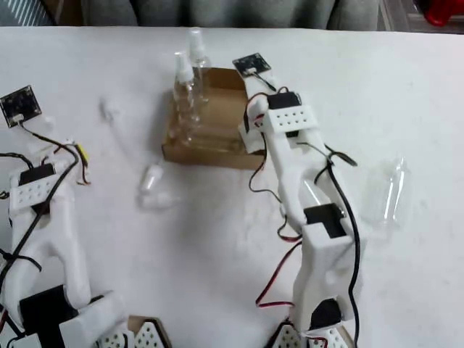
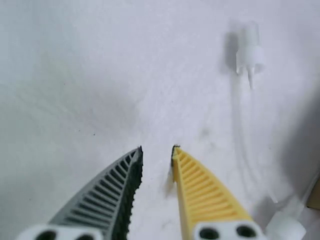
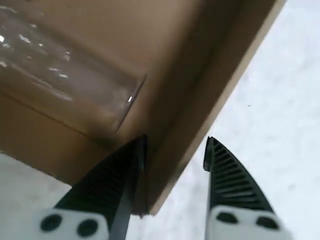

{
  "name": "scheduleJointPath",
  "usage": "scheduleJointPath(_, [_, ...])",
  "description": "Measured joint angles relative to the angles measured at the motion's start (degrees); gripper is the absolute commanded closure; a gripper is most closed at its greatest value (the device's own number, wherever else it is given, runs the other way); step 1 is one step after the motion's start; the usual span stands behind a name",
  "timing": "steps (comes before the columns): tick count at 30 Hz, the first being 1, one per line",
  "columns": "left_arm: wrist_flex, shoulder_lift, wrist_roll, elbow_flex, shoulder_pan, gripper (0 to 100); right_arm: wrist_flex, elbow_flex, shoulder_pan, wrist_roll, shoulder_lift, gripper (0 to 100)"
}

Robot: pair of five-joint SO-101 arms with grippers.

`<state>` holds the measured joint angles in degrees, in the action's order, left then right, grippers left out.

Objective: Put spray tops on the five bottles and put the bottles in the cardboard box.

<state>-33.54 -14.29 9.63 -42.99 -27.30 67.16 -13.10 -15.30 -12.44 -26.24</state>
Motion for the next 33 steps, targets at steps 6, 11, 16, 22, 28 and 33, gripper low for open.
scheduleJointPath(6, [0.0,0.0,0.0,0.0,0.0,89,-2.0,0.0,0.0,0.0,-4.0,84.4])
scheduleJointPath(11, [0.0,0.0,0.0,0.0,0.0,89,-0.7,-3.3,1.7,0.0,-7.6,85.1])
scheduleJointPath(16, [0.0,0.0,-0.2,0.0,0.0,89,3.8,-9.3,3.0,0.0,-11.1,95.0])
scheduleJointPath(22, [0.0,0.0,-0.2,0.0,0.0,89,9.1,-16.6,3.4,-0.4,-14.5,98.0])
scheduleJointPath(28, [0.0,0.0,-0.2,0.0,0.0,89,14.7,-21.0,4.0,-4.1,-16.2,98.2])
scheduleJointPath(33, [0.0,0.0,-0.2,0.0,0.0,89,16.6,-21.2,4.3,-9.2,-16.2,98.2])
